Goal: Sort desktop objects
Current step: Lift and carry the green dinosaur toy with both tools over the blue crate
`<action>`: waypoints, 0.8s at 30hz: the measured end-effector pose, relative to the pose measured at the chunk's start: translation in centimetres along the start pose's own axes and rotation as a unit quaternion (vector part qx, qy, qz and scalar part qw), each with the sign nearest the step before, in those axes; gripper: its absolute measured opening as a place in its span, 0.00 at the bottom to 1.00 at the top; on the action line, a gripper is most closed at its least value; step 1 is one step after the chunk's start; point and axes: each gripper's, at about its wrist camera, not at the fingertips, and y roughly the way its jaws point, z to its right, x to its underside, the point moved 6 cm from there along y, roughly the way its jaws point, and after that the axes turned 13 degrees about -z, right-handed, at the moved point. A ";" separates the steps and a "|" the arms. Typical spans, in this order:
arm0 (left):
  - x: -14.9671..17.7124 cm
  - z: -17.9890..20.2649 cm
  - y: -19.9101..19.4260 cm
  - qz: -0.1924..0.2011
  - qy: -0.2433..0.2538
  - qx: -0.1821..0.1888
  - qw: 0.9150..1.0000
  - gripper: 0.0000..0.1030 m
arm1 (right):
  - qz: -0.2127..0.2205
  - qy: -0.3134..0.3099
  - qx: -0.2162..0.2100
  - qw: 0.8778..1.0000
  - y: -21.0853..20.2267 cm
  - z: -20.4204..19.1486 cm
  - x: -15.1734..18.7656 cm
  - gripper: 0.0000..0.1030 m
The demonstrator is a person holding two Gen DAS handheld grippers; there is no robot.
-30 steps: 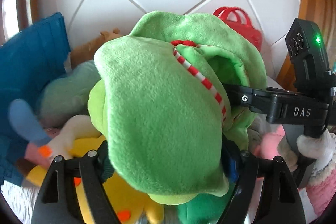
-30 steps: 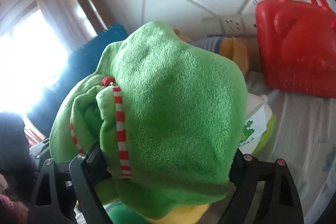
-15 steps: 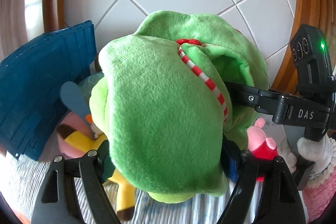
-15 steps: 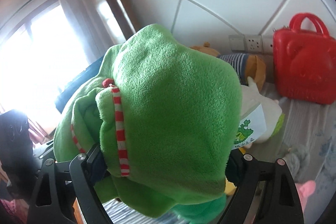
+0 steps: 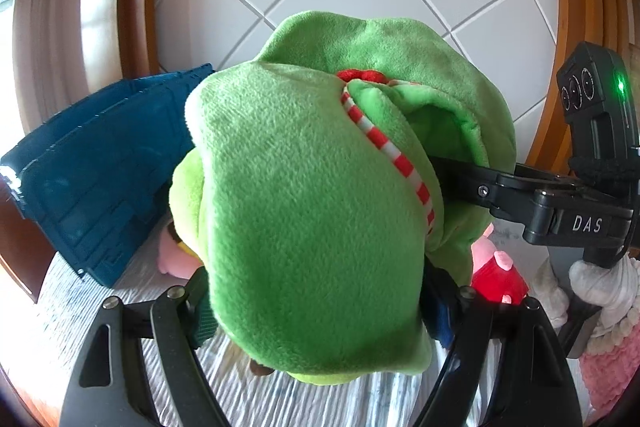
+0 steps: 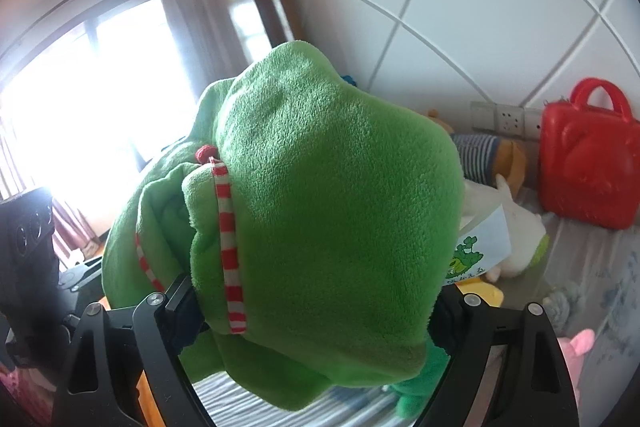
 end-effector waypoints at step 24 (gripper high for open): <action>6.5 -16.6 -8.6 0.001 0.017 0.004 1.000 0.78 | 0.006 0.001 0.008 1.000 6.5 -18.0 0.3 0.86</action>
